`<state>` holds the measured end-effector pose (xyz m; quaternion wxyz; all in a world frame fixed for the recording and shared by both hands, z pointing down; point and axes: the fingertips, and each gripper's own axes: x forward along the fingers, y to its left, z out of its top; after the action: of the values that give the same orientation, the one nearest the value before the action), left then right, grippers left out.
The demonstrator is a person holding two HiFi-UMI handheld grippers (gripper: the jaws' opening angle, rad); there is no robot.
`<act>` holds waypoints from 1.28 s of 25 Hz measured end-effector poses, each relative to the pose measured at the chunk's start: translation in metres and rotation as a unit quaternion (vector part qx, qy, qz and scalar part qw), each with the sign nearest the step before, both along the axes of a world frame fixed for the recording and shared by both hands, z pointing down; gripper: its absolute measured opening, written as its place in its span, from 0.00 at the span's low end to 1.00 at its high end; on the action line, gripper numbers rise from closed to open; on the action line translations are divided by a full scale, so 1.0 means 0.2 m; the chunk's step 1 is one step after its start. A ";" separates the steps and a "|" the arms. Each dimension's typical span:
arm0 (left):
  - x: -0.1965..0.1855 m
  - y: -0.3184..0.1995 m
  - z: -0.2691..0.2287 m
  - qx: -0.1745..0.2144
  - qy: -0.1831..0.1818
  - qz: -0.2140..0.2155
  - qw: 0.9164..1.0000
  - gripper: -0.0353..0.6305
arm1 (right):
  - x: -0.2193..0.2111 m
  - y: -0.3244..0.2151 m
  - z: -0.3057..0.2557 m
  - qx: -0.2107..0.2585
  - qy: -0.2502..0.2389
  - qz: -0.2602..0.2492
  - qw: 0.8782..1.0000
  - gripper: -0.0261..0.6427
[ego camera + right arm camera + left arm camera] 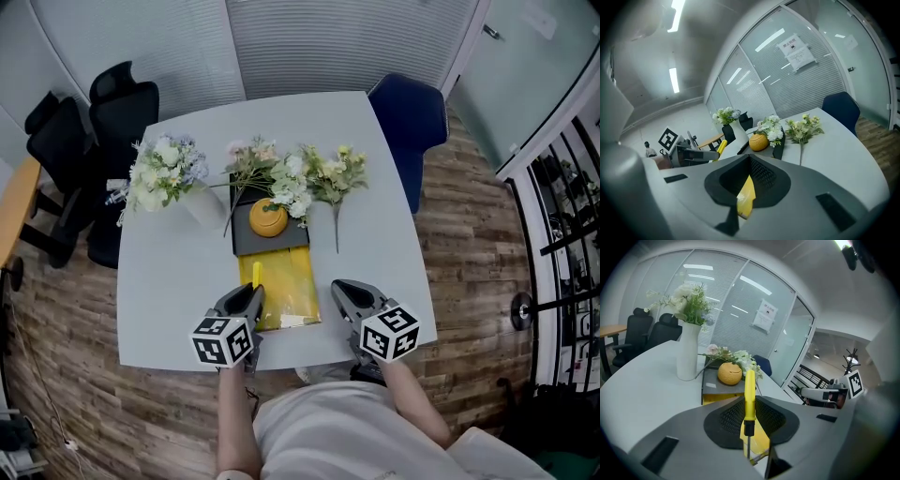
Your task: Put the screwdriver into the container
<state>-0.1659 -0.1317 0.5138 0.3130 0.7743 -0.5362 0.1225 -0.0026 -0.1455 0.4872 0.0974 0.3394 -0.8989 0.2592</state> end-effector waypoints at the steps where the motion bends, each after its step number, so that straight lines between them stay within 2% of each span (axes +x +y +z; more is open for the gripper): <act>1: 0.00 -0.01 0.01 -0.002 0.000 0.000 1.000 0.16 | 0.00 -0.01 0.01 -0.002 0.000 0.000 1.000 0.06; 32: 0.05 -0.15 0.39 -0.095 -0.005 0.031 0.995 0.16 | -0.05 -0.22 0.28 -0.062 0.025 -0.015 0.998 0.06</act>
<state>-0.1564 -0.1619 0.5918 0.3786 0.7564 -0.4998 0.1865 -0.0116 -0.1899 0.5424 0.1445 0.3260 -0.8833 0.3043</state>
